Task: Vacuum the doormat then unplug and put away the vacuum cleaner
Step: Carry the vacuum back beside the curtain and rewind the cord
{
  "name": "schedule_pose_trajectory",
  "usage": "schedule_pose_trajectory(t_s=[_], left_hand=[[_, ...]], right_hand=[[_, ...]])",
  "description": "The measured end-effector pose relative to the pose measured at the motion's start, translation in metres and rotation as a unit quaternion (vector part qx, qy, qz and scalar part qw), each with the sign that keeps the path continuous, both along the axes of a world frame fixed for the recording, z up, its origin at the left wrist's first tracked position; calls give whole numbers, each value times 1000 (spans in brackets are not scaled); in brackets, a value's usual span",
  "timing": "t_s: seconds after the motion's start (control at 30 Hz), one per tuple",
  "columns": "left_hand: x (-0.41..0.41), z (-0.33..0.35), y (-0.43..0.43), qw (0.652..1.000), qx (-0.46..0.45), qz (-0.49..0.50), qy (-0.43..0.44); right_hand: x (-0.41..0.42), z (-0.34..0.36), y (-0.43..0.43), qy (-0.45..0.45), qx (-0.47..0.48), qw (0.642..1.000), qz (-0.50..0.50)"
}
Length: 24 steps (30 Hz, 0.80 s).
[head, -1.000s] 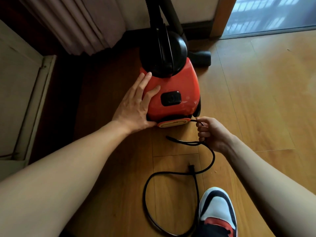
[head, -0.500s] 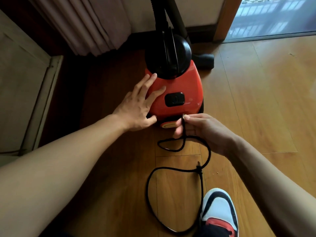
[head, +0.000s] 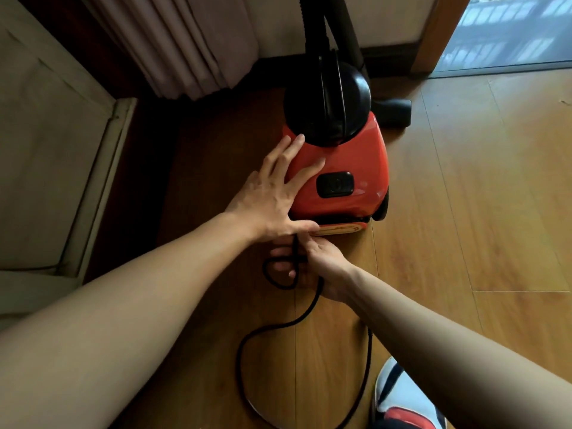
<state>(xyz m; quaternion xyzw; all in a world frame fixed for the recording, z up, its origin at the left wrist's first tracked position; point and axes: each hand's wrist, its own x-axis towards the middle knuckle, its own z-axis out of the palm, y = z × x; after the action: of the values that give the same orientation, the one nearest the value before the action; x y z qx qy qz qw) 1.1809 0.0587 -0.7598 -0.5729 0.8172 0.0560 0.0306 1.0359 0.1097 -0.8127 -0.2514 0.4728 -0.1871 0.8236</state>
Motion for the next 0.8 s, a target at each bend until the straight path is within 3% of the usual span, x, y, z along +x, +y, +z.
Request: schedule_pose_trajectory(t_s=[0.2,0.4,0.53,0.67,0.8], left_hand=[[-10,-10,3,999,-18,10,-28],[-9,-15,2,999,-26,5,-27],[-9,-17,3,999,-38,-1,-14],[-8,-18,3,999,-50,-3,0],[-9,-17,4,998,-61,-6,1]], right_hand=[[-6,-20,-2,30,0,998,-55],[-48,-20,6,18,-60,998,-29],[-78,-16,9,158,-128,979,-17],[-114,-23,7,308,-217,926,26],[-159,-31,6,418,-227,879,7]])
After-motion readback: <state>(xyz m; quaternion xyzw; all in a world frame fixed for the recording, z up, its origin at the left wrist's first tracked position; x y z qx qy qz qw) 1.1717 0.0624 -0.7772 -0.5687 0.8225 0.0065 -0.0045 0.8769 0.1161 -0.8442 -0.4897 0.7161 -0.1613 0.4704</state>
